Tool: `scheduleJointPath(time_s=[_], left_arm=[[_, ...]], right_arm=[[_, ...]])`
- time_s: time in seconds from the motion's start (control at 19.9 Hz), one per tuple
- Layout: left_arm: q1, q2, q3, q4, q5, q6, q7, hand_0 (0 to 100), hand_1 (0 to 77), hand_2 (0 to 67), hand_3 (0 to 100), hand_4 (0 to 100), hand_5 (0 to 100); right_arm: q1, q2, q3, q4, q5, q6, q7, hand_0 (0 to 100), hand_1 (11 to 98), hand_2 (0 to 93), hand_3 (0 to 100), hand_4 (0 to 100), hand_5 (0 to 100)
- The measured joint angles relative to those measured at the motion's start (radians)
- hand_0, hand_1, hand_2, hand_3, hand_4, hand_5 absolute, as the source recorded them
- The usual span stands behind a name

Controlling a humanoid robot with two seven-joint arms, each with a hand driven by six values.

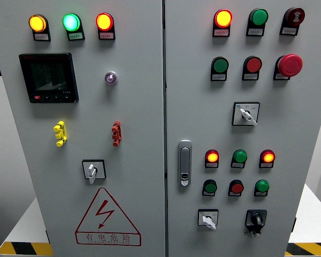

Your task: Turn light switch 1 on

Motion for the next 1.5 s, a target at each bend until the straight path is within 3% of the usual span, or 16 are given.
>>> scheduleJointPath(time_s=[0.65, 0.85, 1.1, 1.3, 1.5], left_arm=[[0.0, 0.002, -0.054, -0.002, 0.02, 0.0, 0.004, 0, 0.0, 0.0, 0, 0, 0], [0.0, -0.003, -0.145, -0.001, 0.117, 0.0, 0.005, 0, 0.5, 0.0, 0, 0, 0], [-0.003, -0.011, -0.54, -0.007, 0.467, 0.005, -0.029, 0, 3.6, 0.1, 0, 0, 0], [-0.009, -0.02, -0.927, -0.063, 0.836, 0.06, -0.131, 0, 10.8, 2.2, 0, 0, 0], [-0.002, -0.027, -1.225, -0.193, 1.073, 0.092, -0.232, 0, 16.4, 5.6, 0, 4, 0]], right_arm=[[0.0, 0.0005, 0.0, -0.001, 0.0, 0.0, 0.0, 0, 19.6, 0.0, 19, 19, 11], [0.0, 0.0005, 0.0, -0.001, 0.0, 0.0, 0.0, 0, 19.6, 0.0, 19, 19, 11], [0.0, 0.0008, 0.0, -0.001, 0.0, 0.0, 0.0, 0, 19.6, 0.0, 19, 19, 11], [0.0, 0.0008, 0.0, 0.0, 0.0, 0.0, 0.0, 0, 19.6, 0.0, 19, 19, 11], [0.0, -0.0001, 0.0, 0.0, 0.0, 0.0, 0.0, 0, 19.5, 0.0, 19, 19, 11]])
